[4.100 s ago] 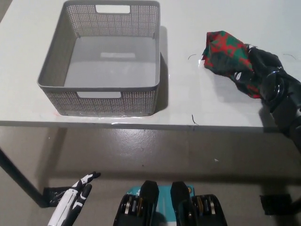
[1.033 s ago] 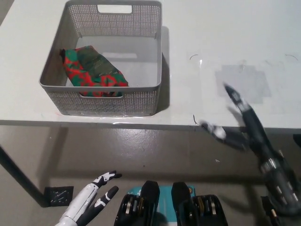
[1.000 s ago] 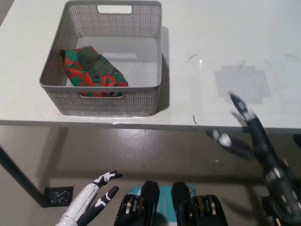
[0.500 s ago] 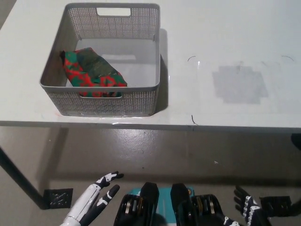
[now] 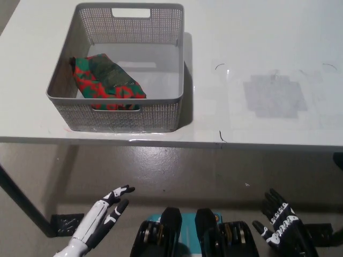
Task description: Use the right hand to pick up a bag of coffee beans on the right hand side and place it into a container on the left hand side
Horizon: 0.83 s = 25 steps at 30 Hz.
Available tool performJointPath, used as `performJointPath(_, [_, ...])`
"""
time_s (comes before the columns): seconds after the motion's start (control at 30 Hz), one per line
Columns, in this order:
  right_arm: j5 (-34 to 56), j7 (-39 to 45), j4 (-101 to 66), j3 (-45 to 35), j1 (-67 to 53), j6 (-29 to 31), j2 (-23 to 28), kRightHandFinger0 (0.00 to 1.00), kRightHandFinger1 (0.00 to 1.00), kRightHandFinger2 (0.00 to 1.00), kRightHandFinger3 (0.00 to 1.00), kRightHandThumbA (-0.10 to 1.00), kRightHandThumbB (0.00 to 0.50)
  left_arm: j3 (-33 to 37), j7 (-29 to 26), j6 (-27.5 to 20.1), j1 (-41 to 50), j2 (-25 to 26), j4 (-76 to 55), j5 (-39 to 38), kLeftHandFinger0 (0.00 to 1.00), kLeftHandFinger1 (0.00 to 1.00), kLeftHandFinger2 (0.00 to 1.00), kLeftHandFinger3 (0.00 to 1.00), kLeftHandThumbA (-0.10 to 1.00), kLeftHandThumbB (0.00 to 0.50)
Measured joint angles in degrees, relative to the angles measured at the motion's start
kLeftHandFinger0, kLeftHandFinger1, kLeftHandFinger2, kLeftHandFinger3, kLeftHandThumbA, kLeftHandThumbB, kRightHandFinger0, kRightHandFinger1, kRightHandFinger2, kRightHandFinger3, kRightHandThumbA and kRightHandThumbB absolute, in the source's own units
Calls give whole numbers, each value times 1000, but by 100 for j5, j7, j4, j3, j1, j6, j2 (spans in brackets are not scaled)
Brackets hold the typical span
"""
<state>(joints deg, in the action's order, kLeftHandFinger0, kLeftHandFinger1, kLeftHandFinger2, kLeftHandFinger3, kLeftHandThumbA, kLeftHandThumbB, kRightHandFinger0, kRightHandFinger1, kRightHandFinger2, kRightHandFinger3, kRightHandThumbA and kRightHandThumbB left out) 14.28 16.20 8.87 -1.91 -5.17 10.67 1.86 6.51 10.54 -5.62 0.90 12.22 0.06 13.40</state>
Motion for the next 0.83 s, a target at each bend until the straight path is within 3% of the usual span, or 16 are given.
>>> performJointPath(0.17, [55,85,18,37,79,50,67,1000,1000,1000,1000,1000,286,-10,0,0,4,0,0,-7,1000,1000,1000,1000,1000,446])
performJointPath(0.3, [73,117,40,69,106,52,141,1000,1000,1000,1000,994,307,-23,0,0,8,-1,5,-15,1000,1000,1000,1000,1000,450])
performJointPath(0.43, [91,130,41,88,148,50,169,1000,1000,1000,1000,977,280,-29,-2,0,3,-1,12,-26,1000,1000,1000,1000,1000,450])
performJointPath(0.67, [130,164,40,103,168,49,170,1000,1000,1000,1000,966,288,-22,-1,5,1,-1,12,-38,1000,1000,1000,1000,1000,443])
performJointPath(0.83, [125,181,39,150,189,48,186,1000,1000,1000,1000,986,250,-23,-2,8,-1,-1,10,-52,1000,1000,1000,1000,1000,453])
